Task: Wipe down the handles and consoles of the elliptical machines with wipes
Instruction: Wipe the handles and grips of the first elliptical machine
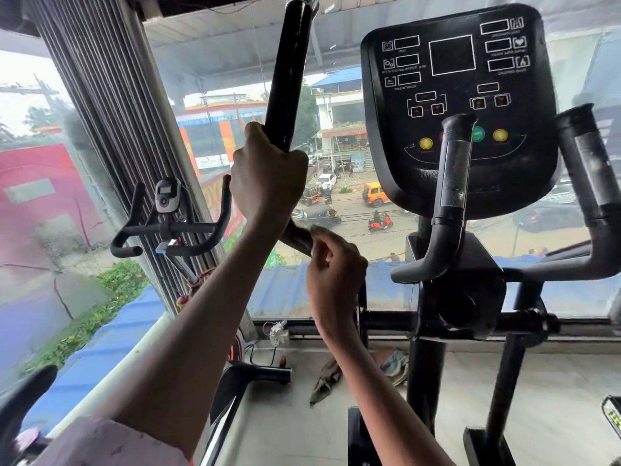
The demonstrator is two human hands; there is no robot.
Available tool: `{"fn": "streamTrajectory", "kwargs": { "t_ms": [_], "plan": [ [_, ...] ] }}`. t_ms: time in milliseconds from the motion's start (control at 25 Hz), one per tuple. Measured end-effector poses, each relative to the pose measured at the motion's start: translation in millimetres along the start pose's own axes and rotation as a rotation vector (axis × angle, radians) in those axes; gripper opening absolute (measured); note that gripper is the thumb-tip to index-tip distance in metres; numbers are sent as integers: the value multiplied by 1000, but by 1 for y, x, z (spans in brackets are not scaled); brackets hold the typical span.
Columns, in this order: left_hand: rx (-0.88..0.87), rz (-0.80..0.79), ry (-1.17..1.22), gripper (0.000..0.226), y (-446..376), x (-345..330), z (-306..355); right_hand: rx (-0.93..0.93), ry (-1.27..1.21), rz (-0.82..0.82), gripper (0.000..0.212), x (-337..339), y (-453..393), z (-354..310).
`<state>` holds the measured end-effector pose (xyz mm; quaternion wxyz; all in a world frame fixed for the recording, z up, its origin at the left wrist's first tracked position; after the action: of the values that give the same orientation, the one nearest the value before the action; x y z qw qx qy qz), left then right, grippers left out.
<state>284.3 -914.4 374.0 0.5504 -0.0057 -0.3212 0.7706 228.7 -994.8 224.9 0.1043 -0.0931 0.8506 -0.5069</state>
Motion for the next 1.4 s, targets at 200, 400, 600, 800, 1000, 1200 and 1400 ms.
{"fn": "streamTrajectory", "kwargs": {
  "t_ms": [200, 400, 600, 800, 1000, 1200, 1400],
  "plan": [
    [-5, -58, -2, 33, -6, -2, 0, 231, -91, 69, 30, 7, 14, -28],
    [-12, -70, 9, 32, -5, -4, 0, 49, -43, 95, 30, 3, -1, -15],
    [-20, -78, 3, 31, -5, -3, -2, 217, -126, 108, 29, 9, 8, -46],
    [-7, -53, 16, 31, -4, -3, -3, 220, -55, 165, 26, -8, 40, -6],
    [9, -25, 11, 32, -2, -1, -2, 21, 30, 82, 33, -18, 52, 58],
    [13, -11, 25, 29, -1, -1, -3, -130, 100, -72, 30, -29, 49, 123],
    [20, -12, 17, 29, -1, 0, -2, -258, 89, -188, 28, -30, 33, 127]
  ]
}}
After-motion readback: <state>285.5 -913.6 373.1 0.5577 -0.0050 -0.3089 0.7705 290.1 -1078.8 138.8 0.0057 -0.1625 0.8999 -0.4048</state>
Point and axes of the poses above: each hand's wrist, its own y-axis away from the middle knuckle, its own x-axis out of the back of the hand, z = x × y, the point moved 5 cm from there along -y, towards the middle knuckle, and after that the axes turned 15 degrees about x, right-handed, at the moved point
